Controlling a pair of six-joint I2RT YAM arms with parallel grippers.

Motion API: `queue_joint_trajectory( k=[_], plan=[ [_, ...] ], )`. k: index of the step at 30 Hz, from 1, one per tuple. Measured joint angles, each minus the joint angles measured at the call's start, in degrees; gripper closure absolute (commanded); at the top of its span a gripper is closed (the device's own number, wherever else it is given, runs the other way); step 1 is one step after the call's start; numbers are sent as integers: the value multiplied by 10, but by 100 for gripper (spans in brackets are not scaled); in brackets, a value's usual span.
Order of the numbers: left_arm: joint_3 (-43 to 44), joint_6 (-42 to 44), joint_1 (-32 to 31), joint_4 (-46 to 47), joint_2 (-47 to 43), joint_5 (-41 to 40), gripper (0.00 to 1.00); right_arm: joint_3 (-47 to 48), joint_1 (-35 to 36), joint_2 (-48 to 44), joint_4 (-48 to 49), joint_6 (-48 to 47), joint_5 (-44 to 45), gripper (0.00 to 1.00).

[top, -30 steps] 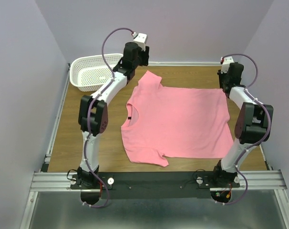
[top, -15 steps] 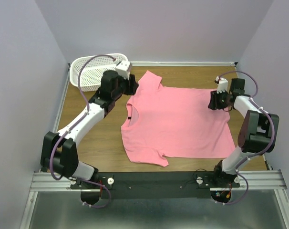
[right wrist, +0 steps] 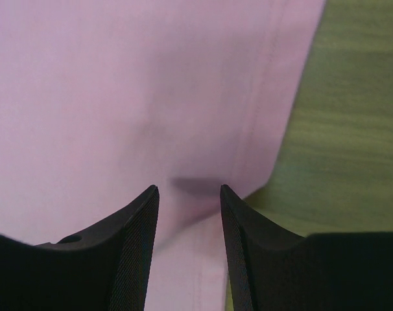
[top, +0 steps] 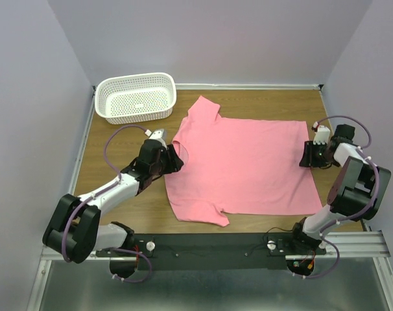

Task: Fold and stack the t-shirts
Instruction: Flatten the tshirt out

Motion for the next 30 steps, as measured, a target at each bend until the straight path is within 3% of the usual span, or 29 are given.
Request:
queue_joint_trajectory(
  k=[7, 16, 23, 30],
  plan=[
    [-29, -77, -55, -42, -41, -69, 43, -17, -35, 0, -36, -50, 3, 48],
    [-27, -168, -75, -157, -66, -142, 41, 2, -34, 25, -58, -77, -12, 44],
    [-35, -189, -75, -180, -56, -146, 40, -2, -35, 15, -62, -89, -5, 44],
    [-26, -177, -76, -182, -24, -145, 40, -18, -43, -55, -71, -97, 46, 43]
  ],
)
